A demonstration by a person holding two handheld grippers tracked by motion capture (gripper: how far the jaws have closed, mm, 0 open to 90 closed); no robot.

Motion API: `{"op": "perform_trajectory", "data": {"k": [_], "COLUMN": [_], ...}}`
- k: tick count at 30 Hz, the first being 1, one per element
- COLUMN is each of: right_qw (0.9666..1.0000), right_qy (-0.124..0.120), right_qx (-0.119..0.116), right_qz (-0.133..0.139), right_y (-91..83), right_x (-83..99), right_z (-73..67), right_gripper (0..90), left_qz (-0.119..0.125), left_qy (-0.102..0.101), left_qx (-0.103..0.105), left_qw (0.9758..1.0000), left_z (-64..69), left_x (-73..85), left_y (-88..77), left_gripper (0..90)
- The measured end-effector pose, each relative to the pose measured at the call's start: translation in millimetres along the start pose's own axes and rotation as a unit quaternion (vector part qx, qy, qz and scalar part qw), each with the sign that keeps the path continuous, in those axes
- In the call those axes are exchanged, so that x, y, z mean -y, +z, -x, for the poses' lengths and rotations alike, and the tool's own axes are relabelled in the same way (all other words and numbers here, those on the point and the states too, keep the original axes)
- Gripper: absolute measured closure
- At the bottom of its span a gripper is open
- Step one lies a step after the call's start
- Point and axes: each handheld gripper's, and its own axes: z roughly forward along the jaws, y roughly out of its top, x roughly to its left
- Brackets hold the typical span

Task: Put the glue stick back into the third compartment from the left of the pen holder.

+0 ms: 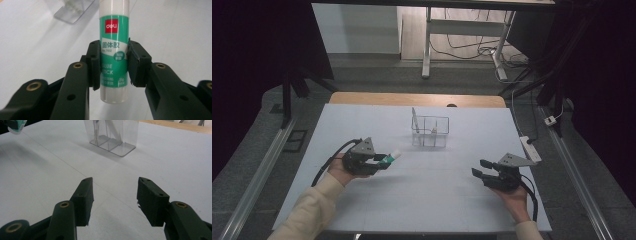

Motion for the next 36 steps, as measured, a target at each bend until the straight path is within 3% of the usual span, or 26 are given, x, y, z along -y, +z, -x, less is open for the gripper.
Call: {"op": "perform_trajectory", "data": {"k": [5, 14, 36], "right_qw": [1.0, 0.9998, 0.9988], "right_qy": [-0.001, -0.008, -0.008], "right_qx": [-0.004, -0.016, -0.046], "right_qz": [0.001, 0.005, 0.01], "right_y": [3.4, 10.8, 30.1], "right_x": [-2.8, -8.6, -19.2], "right_z": [-3.4, -13.7, -30.5], "right_gripper": [45.4, 44.3, 42.7], "left_qz": [0.015, 0.025, 0.029], "left_qy": [0.005, 0.009, 0.013], "left_qx": [0.004, 0.011, 0.02], "left_qw": [0.9999, 0.9996, 0.9993], "left_z": [11.9, 22.0, 32.0], "left_x": [-9.3, -19.9, -35.3], "left_y": [10.0, 25.8, 54.4], "left_gripper": [65.8, 65.8, 65.8]}}
